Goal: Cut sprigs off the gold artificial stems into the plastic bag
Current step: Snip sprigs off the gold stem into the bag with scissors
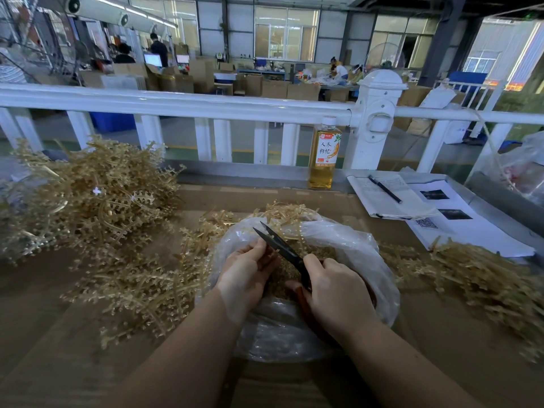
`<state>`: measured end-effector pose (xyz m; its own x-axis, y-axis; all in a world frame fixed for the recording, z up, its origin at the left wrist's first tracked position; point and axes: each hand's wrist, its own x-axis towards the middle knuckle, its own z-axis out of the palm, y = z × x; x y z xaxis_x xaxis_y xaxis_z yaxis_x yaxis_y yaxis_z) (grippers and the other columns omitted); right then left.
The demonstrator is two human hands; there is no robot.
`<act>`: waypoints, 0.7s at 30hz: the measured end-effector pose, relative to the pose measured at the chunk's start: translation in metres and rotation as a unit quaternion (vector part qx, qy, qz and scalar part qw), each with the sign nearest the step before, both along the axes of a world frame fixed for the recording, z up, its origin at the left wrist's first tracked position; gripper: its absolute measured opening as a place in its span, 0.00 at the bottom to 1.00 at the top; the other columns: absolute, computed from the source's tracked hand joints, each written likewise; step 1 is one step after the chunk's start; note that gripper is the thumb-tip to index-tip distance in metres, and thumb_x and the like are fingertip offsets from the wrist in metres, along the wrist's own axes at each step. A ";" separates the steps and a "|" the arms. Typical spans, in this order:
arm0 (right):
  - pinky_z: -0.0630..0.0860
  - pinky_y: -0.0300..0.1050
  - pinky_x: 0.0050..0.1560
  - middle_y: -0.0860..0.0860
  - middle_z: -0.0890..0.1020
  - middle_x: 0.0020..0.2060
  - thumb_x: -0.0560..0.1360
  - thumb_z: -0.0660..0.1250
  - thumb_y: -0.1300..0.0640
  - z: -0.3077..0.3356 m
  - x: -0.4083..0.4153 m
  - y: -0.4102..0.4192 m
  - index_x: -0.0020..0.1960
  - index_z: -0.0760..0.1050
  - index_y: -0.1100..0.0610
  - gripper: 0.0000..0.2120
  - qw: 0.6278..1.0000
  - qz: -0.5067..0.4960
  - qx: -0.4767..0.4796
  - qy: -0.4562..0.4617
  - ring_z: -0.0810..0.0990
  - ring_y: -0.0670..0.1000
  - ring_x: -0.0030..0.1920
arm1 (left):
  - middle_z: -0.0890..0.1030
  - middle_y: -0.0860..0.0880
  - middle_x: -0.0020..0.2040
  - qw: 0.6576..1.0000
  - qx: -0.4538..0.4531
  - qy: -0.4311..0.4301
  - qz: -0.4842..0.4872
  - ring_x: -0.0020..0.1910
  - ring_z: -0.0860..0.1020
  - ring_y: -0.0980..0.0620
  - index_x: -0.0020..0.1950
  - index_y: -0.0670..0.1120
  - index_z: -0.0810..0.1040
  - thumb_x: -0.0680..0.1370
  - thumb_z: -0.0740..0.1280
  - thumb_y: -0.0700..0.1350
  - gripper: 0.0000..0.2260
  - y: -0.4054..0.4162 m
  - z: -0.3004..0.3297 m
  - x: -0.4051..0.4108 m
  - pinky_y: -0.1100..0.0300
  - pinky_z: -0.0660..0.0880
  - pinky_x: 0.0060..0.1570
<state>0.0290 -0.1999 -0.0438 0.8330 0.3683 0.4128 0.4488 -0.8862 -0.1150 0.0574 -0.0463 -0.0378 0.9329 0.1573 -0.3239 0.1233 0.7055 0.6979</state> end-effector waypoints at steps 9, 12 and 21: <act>0.66 0.40 0.41 0.51 0.79 0.48 0.79 0.52 0.37 0.003 -0.002 0.001 0.60 0.67 0.50 0.20 1.000 0.011 0.015 0.015 0.78 0.51 0.47 | 0.78 0.45 0.40 1.000 0.006 0.007 0.009 0.39 0.77 0.52 0.43 0.40 0.75 0.79 0.62 0.37 0.06 0.000 0.000 0.000 0.62 0.78 0.33; 0.66 0.40 0.40 0.49 0.78 0.44 0.78 0.53 0.36 0.005 -0.004 0.002 0.57 0.67 0.50 0.19 0.999 0.006 0.023 0.026 0.78 0.50 0.44 | 0.78 0.46 0.36 0.999 0.033 -0.006 0.018 0.36 0.78 0.53 0.40 0.41 0.74 0.80 0.61 0.37 0.09 -0.004 0.000 -0.001 0.63 0.79 0.36; 0.76 0.42 0.46 0.47 0.81 0.44 0.76 0.60 0.36 0.015 0.000 0.002 0.55 0.72 0.50 0.19 0.988 -0.018 0.130 0.087 0.80 0.48 0.45 | 0.79 0.48 0.32 0.988 0.124 -0.092 -0.012 0.30 0.79 0.55 0.43 0.45 0.74 0.80 0.60 0.35 0.08 -0.007 -0.004 -0.009 0.62 0.77 0.31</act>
